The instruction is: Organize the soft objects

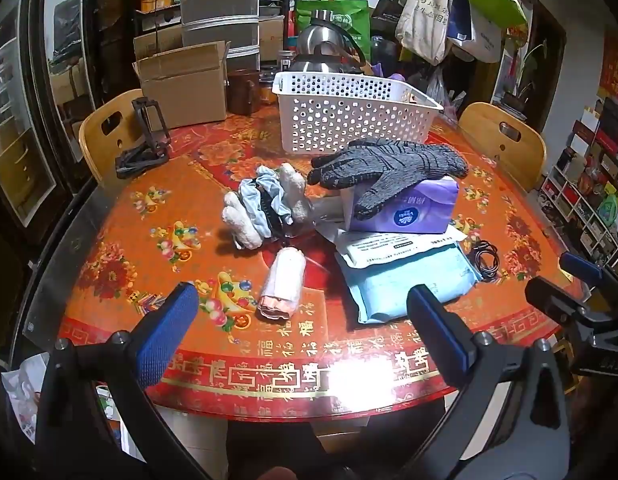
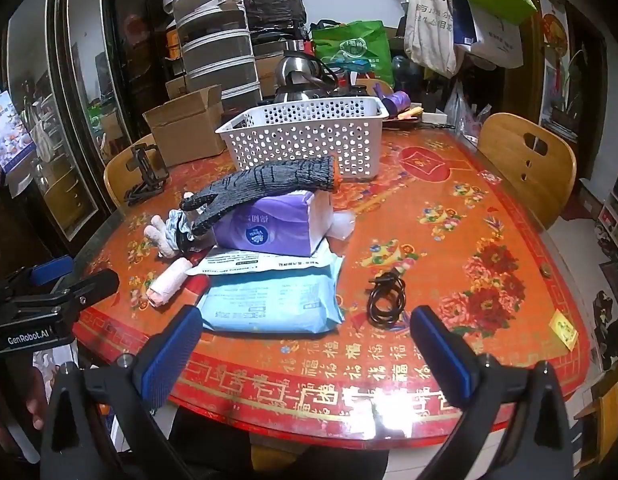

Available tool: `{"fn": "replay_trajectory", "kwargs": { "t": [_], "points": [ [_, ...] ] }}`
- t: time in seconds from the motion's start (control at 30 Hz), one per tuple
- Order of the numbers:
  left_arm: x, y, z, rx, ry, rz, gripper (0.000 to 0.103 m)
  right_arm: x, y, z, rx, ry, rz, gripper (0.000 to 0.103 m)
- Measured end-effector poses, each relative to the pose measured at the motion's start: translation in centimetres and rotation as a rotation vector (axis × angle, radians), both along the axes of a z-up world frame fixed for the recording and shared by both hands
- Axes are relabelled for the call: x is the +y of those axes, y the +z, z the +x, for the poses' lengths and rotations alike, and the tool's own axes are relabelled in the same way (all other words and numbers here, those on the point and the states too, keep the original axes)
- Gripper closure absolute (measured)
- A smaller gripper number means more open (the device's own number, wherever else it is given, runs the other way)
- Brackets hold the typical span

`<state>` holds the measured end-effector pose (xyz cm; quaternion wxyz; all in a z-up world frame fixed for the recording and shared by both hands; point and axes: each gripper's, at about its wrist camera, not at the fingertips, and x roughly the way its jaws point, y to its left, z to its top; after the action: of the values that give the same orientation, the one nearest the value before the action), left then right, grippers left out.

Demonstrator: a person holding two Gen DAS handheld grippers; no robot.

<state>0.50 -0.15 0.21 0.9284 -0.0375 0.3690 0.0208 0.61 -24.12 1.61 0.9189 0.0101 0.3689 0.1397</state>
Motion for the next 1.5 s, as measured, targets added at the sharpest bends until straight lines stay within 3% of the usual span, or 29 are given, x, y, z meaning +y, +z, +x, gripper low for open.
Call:
{"fn": "replay_trajectory", "kwargs": {
  "t": [1.5],
  "points": [
    [-0.1,-0.12,0.06,-0.002,0.005,0.0,0.0,0.32,0.14,-0.05,-0.005,0.011,0.01,0.0]
  ]
}}
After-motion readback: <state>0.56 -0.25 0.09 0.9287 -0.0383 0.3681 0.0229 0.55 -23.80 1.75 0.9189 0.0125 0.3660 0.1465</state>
